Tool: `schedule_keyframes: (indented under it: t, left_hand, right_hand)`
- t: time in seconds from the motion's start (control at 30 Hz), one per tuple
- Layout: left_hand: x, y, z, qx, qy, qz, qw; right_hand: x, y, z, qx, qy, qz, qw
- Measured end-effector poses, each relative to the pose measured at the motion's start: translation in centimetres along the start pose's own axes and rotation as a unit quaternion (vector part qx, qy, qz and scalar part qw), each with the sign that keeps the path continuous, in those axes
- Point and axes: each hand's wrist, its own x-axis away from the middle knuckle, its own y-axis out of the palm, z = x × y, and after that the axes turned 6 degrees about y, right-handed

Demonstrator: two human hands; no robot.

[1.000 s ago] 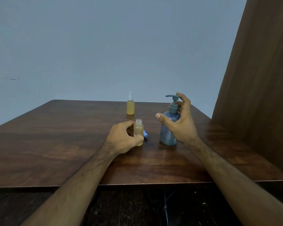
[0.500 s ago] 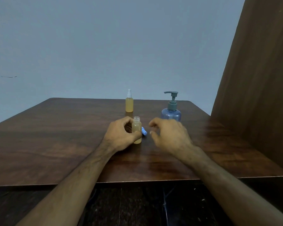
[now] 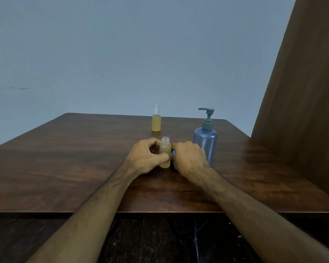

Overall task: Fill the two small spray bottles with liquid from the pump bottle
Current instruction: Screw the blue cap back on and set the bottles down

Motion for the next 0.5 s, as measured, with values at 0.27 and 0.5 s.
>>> schedule_keyframes:
  t: [0.27, 0.5]
  left_hand:
    - [0.0, -0.5, -0.1, 0.016, -0.023, -0.008, 1.000]
    - [0.2, -0.1, 0.1, 0.037, -0.014, 0.002, 0.999]
  right_hand:
    - [3.6, -6.0, 2.5, -0.085, 0.006, 0.156, 0.984]
    - [3.5, -11.9, 3.1, -0.194, -0.061, 0.219, 0.954]
